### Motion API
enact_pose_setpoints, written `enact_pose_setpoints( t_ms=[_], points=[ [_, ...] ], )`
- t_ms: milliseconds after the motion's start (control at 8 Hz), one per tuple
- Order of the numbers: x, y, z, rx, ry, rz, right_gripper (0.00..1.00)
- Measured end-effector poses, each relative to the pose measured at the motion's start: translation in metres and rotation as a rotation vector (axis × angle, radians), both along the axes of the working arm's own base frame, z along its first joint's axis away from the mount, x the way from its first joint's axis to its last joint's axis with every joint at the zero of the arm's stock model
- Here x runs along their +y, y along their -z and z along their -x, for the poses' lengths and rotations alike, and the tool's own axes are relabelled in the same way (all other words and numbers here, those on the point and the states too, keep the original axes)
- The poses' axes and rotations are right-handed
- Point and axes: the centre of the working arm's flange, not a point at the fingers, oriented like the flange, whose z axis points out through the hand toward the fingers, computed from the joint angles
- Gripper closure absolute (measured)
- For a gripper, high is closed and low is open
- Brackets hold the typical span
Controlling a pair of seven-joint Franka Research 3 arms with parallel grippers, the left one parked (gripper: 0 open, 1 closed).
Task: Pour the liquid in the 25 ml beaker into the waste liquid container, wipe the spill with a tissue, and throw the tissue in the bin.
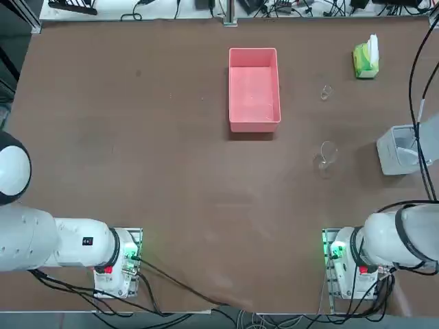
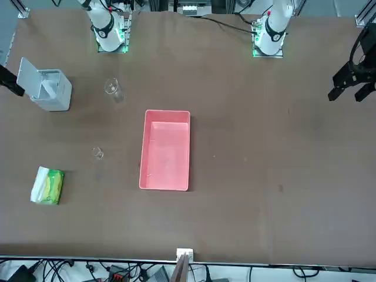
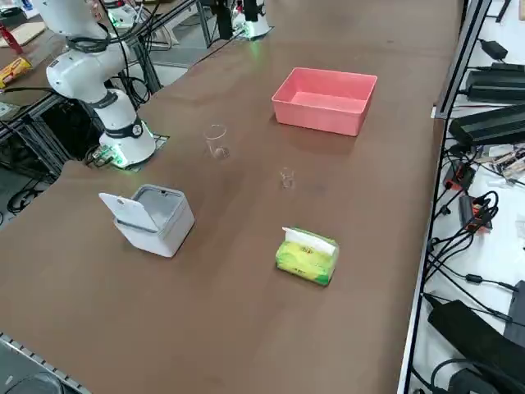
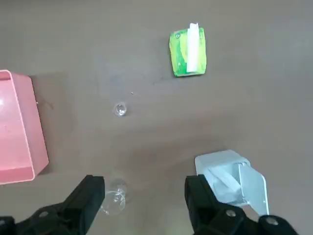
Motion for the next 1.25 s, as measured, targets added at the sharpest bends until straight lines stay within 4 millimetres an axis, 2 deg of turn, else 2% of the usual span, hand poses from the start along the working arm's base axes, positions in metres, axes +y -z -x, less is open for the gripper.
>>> enact_pose_setpoints(
  t_ms=[750,1250],
  points=[
    [0.015,0.013,0.0,0.036,0.032,-0.002,0.0],
    [0.041,0.018,-0.003,0.044,-0.015,-0.003,0.0]
  ],
)
